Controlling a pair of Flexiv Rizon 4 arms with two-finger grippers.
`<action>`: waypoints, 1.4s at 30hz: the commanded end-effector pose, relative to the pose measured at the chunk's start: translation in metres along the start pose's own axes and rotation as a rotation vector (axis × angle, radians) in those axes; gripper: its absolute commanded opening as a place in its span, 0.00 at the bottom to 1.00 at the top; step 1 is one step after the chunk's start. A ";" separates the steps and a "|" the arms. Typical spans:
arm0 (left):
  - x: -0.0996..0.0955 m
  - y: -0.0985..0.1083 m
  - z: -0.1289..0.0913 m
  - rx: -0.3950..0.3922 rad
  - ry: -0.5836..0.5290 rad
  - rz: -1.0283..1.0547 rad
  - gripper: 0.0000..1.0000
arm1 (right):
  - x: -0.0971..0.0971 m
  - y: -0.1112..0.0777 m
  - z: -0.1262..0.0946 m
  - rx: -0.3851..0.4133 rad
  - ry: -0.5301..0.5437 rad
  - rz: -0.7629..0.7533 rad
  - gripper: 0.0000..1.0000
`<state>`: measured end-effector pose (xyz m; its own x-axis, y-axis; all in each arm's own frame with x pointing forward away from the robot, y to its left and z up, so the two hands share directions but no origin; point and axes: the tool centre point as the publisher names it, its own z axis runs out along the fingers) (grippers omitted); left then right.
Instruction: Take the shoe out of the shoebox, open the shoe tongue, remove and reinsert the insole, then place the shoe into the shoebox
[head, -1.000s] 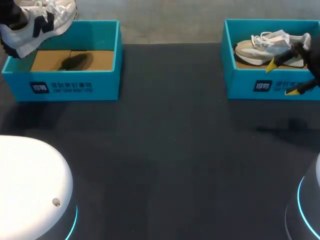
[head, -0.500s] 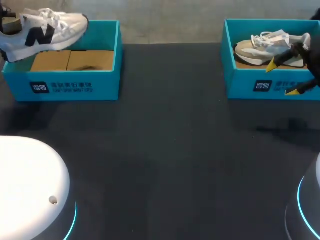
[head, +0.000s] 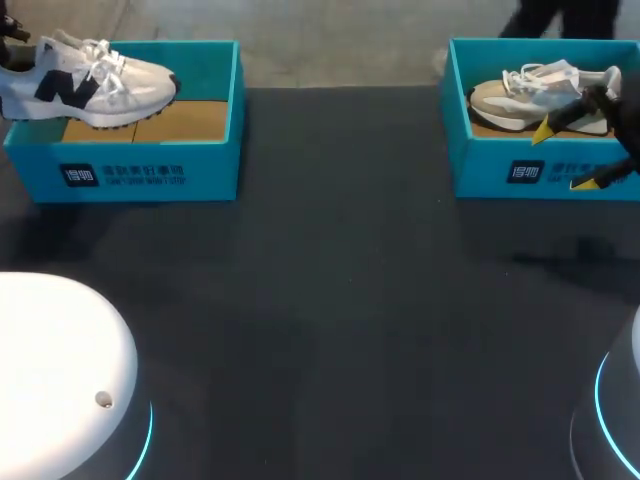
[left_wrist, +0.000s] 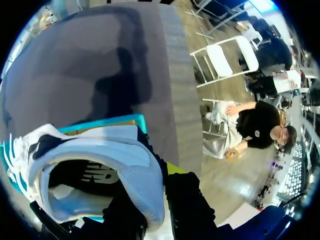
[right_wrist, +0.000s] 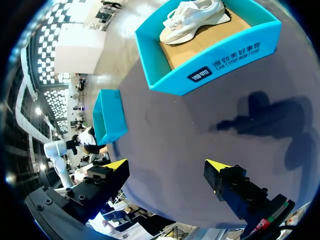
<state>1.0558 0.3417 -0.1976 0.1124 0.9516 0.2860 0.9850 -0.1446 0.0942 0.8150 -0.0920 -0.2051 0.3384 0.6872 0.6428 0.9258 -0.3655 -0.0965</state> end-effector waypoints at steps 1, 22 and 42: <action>-0.001 0.000 -0.001 -0.001 0.006 -0.021 0.00 | 0.000 -0.001 0.001 -0.003 -0.002 0.001 1.00; -0.001 0.000 -0.001 -0.001 0.006 -0.021 0.00 | 0.000 -0.001 0.001 -0.003 -0.002 0.001 1.00; -0.028 0.055 0.034 0.015 0.030 -0.087 0.00 | 0.000 -0.001 0.001 -0.003 -0.002 0.001 1.00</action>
<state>1.0948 0.3177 -0.2262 0.0215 0.9517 0.3063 0.9891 -0.0649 0.1323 0.8150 -0.0919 -0.2051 0.3383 0.6873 0.6428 0.9258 -0.3655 -0.0965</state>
